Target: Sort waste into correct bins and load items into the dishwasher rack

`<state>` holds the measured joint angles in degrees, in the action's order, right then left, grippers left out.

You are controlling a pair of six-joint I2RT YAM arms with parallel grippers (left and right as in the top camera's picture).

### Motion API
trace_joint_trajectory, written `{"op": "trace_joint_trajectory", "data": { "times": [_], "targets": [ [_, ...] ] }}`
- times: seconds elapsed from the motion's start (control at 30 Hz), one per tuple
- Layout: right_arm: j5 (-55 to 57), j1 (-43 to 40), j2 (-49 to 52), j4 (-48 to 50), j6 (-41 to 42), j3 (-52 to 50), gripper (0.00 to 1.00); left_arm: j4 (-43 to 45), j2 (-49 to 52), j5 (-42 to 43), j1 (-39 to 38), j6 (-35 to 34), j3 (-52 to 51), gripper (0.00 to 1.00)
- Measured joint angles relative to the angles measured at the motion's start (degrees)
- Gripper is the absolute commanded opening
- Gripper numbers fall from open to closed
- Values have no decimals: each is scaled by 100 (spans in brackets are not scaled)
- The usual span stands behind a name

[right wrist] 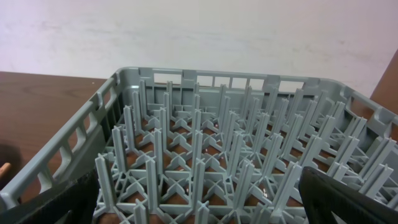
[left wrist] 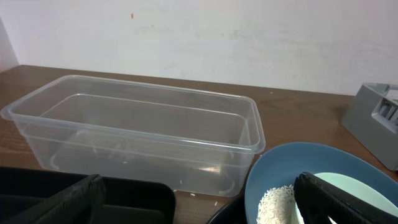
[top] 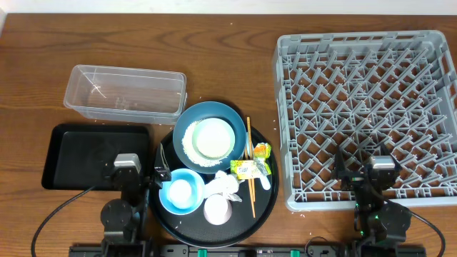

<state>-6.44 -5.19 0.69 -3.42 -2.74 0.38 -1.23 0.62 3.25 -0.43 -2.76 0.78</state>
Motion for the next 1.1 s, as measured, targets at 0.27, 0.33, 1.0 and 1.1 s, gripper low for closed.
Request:
{"op": "trace_joint_trajectory", "data": {
  "times": [0.27,0.33,1.0,1.1],
  "targets": [
    [0,2,0,-2,378,2,99,-24,2,0,0,-39,15,98],
    [0,0,0,-48,470,26,99,-149,28,0,0,-42,96,98],
    [-468,2,2337,-3049,680,3412,99,-3274,3397,219,0,-455,3432,98],
    [-514,2,2983,-3720,686,3952,99,-3899,4048,402,0,-459,4081,98]
  ]
}}
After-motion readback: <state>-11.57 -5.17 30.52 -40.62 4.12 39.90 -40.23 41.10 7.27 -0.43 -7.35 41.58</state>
